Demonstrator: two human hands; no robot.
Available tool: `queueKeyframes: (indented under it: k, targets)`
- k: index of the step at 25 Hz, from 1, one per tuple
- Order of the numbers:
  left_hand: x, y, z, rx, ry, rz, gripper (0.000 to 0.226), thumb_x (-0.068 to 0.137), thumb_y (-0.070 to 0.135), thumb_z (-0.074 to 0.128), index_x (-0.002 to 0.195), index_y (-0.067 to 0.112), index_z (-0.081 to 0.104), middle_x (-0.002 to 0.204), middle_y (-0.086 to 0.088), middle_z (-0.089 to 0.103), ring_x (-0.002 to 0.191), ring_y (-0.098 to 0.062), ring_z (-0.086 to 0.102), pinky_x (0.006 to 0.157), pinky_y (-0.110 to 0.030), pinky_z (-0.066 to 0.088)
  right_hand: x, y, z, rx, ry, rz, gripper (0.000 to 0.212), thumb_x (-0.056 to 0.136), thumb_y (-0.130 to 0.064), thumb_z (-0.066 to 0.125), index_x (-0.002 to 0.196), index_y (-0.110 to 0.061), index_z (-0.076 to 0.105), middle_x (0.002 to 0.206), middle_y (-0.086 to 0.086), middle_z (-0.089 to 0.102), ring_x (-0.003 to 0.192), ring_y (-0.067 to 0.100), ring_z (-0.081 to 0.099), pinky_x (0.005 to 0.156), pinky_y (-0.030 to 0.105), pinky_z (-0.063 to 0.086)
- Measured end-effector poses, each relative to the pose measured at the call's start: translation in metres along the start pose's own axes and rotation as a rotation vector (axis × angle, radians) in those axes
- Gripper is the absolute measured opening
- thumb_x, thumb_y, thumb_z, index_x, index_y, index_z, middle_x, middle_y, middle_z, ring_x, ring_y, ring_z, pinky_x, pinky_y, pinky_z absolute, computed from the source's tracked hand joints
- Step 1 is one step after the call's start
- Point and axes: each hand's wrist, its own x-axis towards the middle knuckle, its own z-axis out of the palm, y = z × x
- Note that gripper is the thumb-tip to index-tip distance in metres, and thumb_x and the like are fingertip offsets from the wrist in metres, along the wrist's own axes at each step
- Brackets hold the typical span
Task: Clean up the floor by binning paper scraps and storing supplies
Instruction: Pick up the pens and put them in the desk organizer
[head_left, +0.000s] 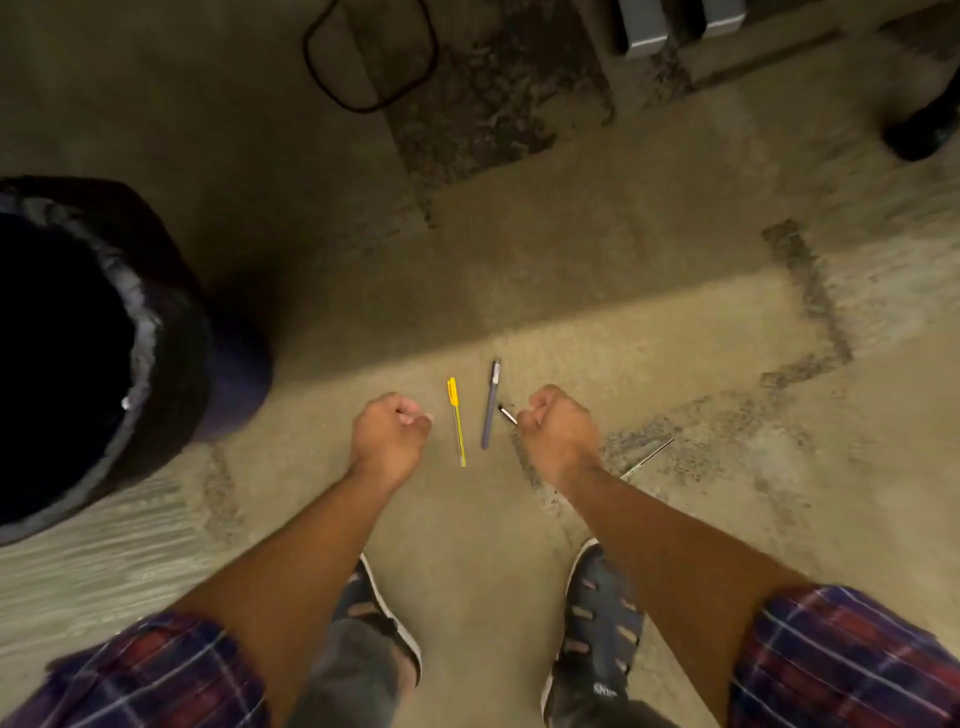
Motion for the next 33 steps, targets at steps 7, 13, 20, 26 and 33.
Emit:
queueKeyframes:
  k: [7, 13, 20, 26, 33]
  targets:
    - [0.065, 0.014, 0.065, -0.086, 0.048, -0.083, 0.037, 0.07, 0.029, 0.092, 0.07, 0.019, 0.057, 0.083, -0.01, 0.073, 0.073, -0.026, 0.068, 0.069, -0.029, 0.052, 0.089, -0.022, 0.053, -0.24, 0.121, -0.043, 0.033, 0.093, -0.052, 0.061, 0.109, -0.023, 0.053, 0.096, 0.002, 0.074, 0.1, 0.028, 0.067, 0.089, 0.043, 0.039]
    - [0.075, 0.003, 0.068, 0.016, 0.073, -0.025, 0.01, 0.078, 0.012, 0.075, 0.073, 0.013, 0.067, 0.087, -0.017, 0.076, 0.083, -0.035, 0.074, 0.078, -0.036, 0.062, 0.1, -0.037, 0.072, -0.299, 0.151, -0.085, 0.014, 0.092, -0.033, 0.06, 0.1, -0.022, 0.06, 0.093, 0.003, 0.073, 0.098, 0.028, 0.067, 0.087, 0.04, 0.04]
    - [0.033, 0.01, 0.007, -0.388, 0.013, -0.173, 0.013, 0.089, 0.008, 0.072, 0.081, 0.017, 0.066, 0.084, -0.006, 0.07, 0.063, -0.017, 0.07, 0.052, -0.012, 0.047, 0.041, -0.06, 0.038, 0.185, 0.067, -0.102, 0.003, 0.085, -0.021, 0.065, 0.084, -0.022, 0.063, 0.071, -0.008, 0.066, 0.068, 0.01, 0.064, 0.072, 0.03, 0.054]
    - [-0.057, 0.062, -0.073, -0.802, -0.127, -0.294, 0.011, 0.102, 0.01, 0.06, 0.109, 0.011, 0.069, 0.096, -0.004, 0.07, 0.067, -0.02, 0.071, 0.055, -0.029, 0.054, -0.046, -0.116, -0.025, 0.398, 0.014, -0.087, 0.018, 0.084, -0.016, 0.072, 0.102, -0.016, 0.073, 0.075, -0.004, 0.072, 0.068, 0.009, 0.067, 0.071, 0.026, 0.054]
    - [-0.134, 0.128, -0.184, -1.016, -0.099, -0.196, 0.021, 0.098, 0.004, 0.067, 0.116, 0.013, 0.072, 0.081, -0.003, 0.067, 0.059, -0.011, 0.054, 0.046, -0.022, 0.04, -0.144, -0.208, -0.104, 0.484, -0.01, -0.19, 0.011, 0.083, -0.018, 0.068, 0.084, -0.028, 0.07, 0.071, -0.005, 0.071, 0.071, 0.021, 0.071, 0.078, 0.052, 0.062]
